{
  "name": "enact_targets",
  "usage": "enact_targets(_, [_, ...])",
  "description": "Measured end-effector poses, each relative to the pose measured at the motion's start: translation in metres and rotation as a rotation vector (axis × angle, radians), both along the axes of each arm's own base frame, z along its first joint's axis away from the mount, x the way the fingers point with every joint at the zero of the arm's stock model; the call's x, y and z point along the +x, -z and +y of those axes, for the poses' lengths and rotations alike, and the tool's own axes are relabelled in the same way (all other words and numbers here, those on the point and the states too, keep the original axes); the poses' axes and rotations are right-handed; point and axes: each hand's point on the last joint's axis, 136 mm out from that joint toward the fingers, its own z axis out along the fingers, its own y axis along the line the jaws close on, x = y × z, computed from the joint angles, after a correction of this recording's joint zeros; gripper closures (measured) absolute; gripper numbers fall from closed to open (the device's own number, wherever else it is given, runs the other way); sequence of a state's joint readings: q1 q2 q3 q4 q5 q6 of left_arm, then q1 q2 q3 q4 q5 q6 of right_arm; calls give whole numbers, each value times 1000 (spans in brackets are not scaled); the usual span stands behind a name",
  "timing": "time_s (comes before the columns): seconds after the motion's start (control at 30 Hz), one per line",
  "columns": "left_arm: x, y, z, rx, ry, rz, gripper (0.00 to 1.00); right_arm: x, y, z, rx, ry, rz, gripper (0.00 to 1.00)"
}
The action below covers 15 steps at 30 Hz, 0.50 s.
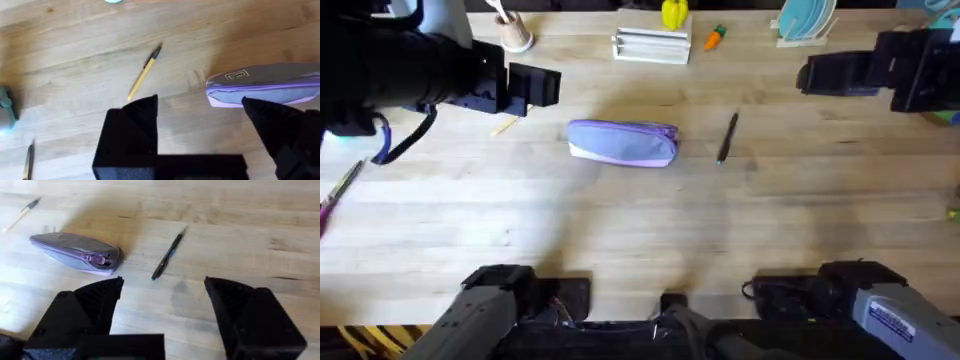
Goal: Unzip the bag, pick up the pens from the table one at a time and place them inside, then zip the bag closed.
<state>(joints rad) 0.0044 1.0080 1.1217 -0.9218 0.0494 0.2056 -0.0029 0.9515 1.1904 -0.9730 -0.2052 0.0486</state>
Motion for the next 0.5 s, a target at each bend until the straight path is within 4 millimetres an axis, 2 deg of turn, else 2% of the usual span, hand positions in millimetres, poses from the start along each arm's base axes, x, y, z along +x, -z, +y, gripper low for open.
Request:
enact_targets(0.1, [-2, 4, -3, 64, 97, 17, 7, 1, 2, 5, 22, -20, 14, 7])
enact_targets(0.37, [-17, 37, -32, 209, 617, 106, 7, 12, 31, 33, 161, -127, 149, 7])
enact_targets(0.5, [-7, 42, -29, 211, 713, 75, 7, 19, 30, 46, 230, -179, 150, 7])
